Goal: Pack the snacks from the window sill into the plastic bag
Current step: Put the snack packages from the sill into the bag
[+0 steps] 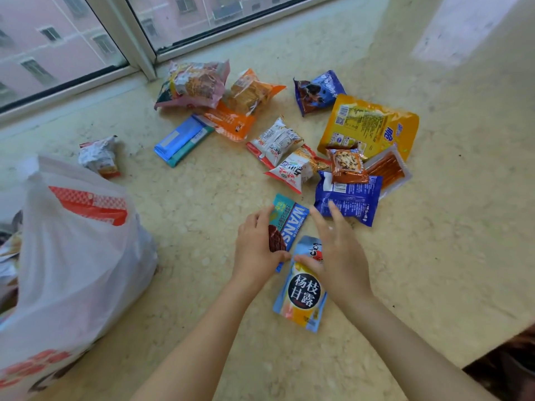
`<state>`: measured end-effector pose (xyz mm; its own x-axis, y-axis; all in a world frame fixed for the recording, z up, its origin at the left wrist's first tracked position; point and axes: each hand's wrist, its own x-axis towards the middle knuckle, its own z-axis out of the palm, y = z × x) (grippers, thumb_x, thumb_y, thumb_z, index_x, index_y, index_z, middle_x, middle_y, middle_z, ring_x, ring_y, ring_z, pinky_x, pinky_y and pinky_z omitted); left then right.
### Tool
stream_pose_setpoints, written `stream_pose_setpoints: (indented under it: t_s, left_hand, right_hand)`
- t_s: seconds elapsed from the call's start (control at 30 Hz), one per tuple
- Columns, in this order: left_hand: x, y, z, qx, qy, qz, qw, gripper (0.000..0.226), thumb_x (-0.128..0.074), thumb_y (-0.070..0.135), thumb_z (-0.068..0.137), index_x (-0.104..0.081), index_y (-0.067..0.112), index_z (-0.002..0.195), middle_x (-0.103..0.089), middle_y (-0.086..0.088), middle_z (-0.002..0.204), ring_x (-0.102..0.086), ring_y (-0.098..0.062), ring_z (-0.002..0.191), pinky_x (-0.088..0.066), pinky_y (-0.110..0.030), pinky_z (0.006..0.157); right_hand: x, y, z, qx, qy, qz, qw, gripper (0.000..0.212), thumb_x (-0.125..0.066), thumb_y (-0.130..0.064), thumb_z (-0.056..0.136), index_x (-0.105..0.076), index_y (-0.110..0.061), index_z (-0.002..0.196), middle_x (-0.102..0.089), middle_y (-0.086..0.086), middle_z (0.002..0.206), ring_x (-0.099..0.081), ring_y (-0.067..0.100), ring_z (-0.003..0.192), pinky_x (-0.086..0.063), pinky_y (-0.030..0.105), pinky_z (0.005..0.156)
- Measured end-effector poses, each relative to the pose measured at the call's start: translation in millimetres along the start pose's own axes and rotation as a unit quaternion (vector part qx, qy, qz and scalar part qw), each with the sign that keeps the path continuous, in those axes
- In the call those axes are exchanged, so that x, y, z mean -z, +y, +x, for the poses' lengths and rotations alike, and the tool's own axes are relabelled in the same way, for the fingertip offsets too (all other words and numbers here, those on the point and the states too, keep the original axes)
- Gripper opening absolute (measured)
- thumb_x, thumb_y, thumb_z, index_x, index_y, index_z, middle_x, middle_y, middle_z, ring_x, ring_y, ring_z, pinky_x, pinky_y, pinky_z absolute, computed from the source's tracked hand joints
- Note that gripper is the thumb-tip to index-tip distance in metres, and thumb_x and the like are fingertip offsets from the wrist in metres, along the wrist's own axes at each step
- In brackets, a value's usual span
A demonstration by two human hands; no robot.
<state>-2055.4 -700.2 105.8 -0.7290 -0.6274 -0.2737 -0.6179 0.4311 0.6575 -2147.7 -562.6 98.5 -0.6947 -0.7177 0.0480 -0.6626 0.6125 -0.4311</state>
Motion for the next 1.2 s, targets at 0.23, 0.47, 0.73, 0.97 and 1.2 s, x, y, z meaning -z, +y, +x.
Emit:
stream_pose_setpoints:
  t_s: [0.23,0.47,0.73,0.97,1.2]
  left_hand:
    - [0.3,10.2,-9.2,0.118,-0.026,-0.135,0.983,0.048,-0.071,0.015,0.083,-0.052,0.022,0.126,-0.067,0.003,0.111,-0.064,-0.014,0.094,-0.052,-0.029,0.082]
    - [3.0,9.2,-40.7,0.175,-0.025,-0.254,0.951,0.03,-0.064,0.011,0.087,-0.054,0.033,0.104,-0.068,0.002,0.104,-0.068,-0.014,0.091,-0.057,-0.042,0.082]
    - [74.8,37.5,-105.3,0.194,0.014,-0.332,0.923,0.033,-0.064,0.01,0.088,-0.056,0.033,0.11,-0.072,0.0,0.099,-0.071,-0.014,0.084,-0.059,-0.033,0.07]
    - [176.6,64.5,-182.9,0.196,0.06,-0.398,0.894,0.026,-0.06,0.009,0.093,-0.058,0.023,0.114,-0.073,0.0,0.096,-0.071,-0.015,0.082,-0.057,-0.029,0.068]
    - [269.3,39.5,-242.4,0.217,0.122,-0.417,0.874,0.027,-0.062,0.011,0.092,-0.056,0.028,0.113,-0.073,0.005,0.091,-0.072,-0.012,0.079,-0.057,-0.03,0.066]
  right_hand:
    - [7.4,-17.4,-35.5,-0.385,0.019,0.358,0.851,0.098,-0.086,-0.006,0.063,-0.031,-0.023,0.142,-0.054,-0.001,0.118,-0.06,0.01,0.096,-0.052,0.036,0.084]
    - [14.3,-30.3,-40.0,-0.404,-0.025,0.489,0.773,0.048,-0.073,0.009,0.073,-0.056,-0.018,0.109,-0.069,0.007,0.104,-0.068,0.015,0.085,-0.056,0.033,0.069]
    - [101.5,-87.4,-58.0,-0.35,-0.07,0.537,0.764,0.044,-0.072,0.007,0.077,-0.061,-0.023,0.107,-0.071,0.004,0.098,-0.073,0.018,0.075,-0.055,0.033,0.05]
    - [192.2,-163.0,-77.6,-0.304,-0.081,0.571,0.758,0.043,-0.071,0.008,0.077,-0.061,-0.018,0.109,-0.072,0.007,0.098,-0.073,0.019,0.075,-0.055,0.033,0.049]
    - [226.4,-244.1,-90.8,-0.265,-0.088,0.607,0.744,0.042,-0.07,0.011,0.076,-0.061,-0.021,0.103,-0.069,0.014,0.1,-0.072,0.023,0.077,-0.053,0.033,0.048]
